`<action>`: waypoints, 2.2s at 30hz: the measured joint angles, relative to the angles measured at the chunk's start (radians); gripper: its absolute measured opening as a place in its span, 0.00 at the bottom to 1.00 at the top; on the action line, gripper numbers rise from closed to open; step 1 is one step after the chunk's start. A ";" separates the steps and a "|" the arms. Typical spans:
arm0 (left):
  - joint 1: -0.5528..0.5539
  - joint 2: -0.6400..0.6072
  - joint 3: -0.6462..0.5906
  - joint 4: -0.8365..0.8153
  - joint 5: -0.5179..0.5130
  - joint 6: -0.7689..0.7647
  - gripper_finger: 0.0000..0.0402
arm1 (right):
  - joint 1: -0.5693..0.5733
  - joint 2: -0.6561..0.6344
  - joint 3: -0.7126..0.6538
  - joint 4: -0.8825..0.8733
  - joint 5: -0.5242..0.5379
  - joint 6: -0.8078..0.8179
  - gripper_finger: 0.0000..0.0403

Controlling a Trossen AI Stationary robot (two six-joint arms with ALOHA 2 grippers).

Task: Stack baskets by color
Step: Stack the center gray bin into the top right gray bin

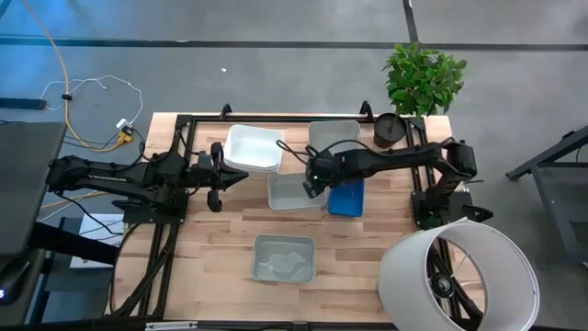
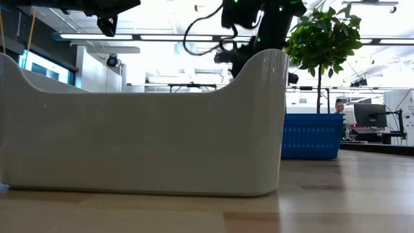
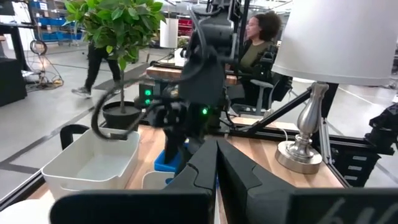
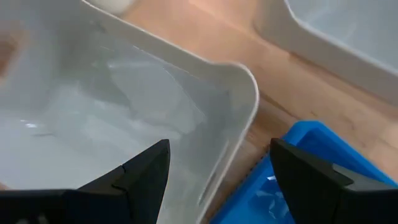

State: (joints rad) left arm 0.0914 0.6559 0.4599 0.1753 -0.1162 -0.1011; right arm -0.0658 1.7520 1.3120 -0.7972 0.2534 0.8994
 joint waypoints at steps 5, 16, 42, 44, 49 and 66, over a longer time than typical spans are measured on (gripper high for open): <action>0.000 0.000 0.000 0.000 0.000 0.000 0.00 | 0.000 0.047 -0.019 0.032 -0.001 0.038 0.65; 0.000 0.000 0.000 0.000 0.001 -0.001 0.00 | 0.000 0.070 -0.019 0.074 0.021 0.042 0.55; 0.000 0.000 0.000 0.000 -0.001 -0.030 0.00 | -0.025 -0.104 -0.019 0.031 0.051 -0.175 0.00; 0.000 0.000 0.000 0.000 -0.002 -0.036 0.00 | -0.035 -0.149 -0.019 0.008 0.082 -0.189 0.00; 0.000 0.000 0.000 0.000 -0.003 -0.037 0.00 | -0.062 -0.308 -0.138 0.054 0.105 -0.186 0.00; 0.002 0.000 0.000 0.001 -0.032 -0.053 0.00 | -0.214 -0.725 -0.331 0.253 0.319 -0.251 0.00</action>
State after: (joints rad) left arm 0.0933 0.6559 0.4599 0.1764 -0.1479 -0.1546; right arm -0.2795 1.0272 0.9807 -0.5443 0.5728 0.6487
